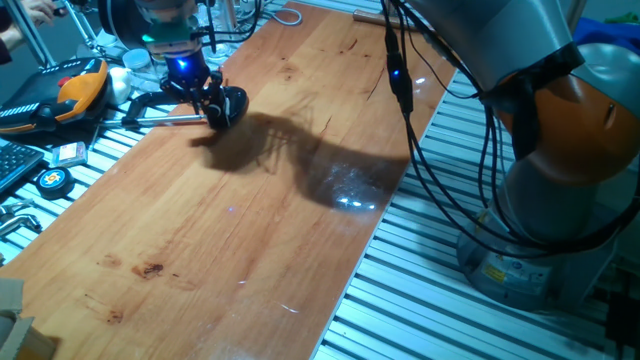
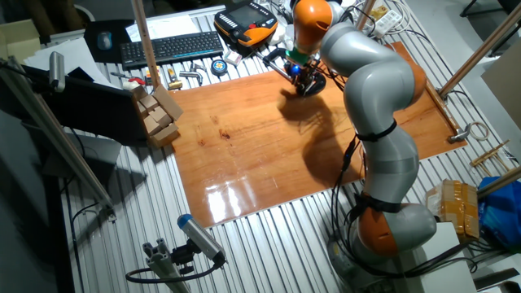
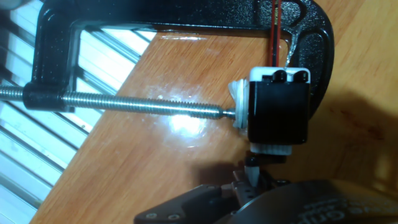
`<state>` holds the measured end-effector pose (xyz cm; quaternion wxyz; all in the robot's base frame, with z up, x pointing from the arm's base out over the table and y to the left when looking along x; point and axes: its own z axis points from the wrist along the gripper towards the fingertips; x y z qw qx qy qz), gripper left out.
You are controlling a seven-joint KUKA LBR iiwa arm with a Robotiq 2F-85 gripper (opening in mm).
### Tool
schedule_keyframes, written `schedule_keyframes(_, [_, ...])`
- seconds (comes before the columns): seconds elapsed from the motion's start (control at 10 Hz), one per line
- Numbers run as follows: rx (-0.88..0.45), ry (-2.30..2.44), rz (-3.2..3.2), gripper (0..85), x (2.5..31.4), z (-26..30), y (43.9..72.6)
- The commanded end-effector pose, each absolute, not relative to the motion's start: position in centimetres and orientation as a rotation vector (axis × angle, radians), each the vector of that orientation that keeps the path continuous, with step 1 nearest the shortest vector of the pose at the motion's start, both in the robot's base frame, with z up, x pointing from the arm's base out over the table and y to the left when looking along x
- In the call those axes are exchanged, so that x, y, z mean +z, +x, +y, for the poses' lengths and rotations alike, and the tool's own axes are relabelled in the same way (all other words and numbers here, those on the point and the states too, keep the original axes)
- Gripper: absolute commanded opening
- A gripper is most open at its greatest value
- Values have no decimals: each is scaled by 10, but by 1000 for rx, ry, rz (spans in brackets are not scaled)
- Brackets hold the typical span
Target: Sharpen the pencil with a pencil sharpener
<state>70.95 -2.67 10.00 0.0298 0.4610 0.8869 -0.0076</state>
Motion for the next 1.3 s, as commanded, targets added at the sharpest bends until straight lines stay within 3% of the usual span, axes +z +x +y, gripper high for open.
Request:
schedule_keyframes(0.0, [-19,1420,2736,0,99,-28,708])
schedule_keyframes(1.2, [11,1400,2752,0,107,-39,695])
